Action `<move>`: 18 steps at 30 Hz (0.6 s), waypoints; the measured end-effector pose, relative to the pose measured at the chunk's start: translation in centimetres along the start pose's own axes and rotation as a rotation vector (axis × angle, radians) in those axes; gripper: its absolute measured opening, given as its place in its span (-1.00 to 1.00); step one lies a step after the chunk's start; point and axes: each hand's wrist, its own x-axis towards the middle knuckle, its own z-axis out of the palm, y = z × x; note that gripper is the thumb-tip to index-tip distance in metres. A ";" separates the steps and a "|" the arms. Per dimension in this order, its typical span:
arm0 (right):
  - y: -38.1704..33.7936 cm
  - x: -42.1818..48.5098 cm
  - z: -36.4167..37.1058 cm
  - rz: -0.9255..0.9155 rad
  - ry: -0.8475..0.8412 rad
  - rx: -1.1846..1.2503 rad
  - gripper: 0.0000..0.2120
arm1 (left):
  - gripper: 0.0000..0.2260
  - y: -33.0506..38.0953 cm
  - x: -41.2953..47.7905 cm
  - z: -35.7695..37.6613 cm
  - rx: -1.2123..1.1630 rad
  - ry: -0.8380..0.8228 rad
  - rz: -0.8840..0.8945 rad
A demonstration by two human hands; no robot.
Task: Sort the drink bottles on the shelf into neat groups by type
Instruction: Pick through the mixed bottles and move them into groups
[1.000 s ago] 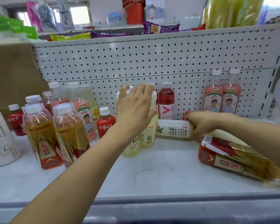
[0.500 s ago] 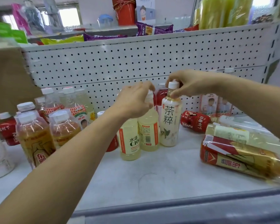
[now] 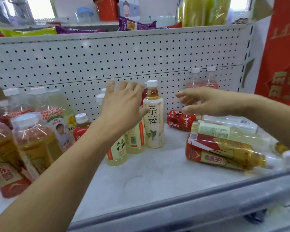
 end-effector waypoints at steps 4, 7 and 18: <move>3.7 -4.6 -0.7 0.088 -0.187 -0.081 -0.62 | -0.39 6.1 -2.0 0.1 -0.360 -0.013 0.197; 5.9 -7.0 -0.9 0.152 -0.288 -0.206 -0.55 | -0.36 11.3 -2.7 2.2 -0.444 -0.132 0.341; 11.0 -12.2 0.5 -0.011 -0.149 -0.146 -0.43 | -0.24 19.1 -3.1 6.9 -0.272 -0.067 0.261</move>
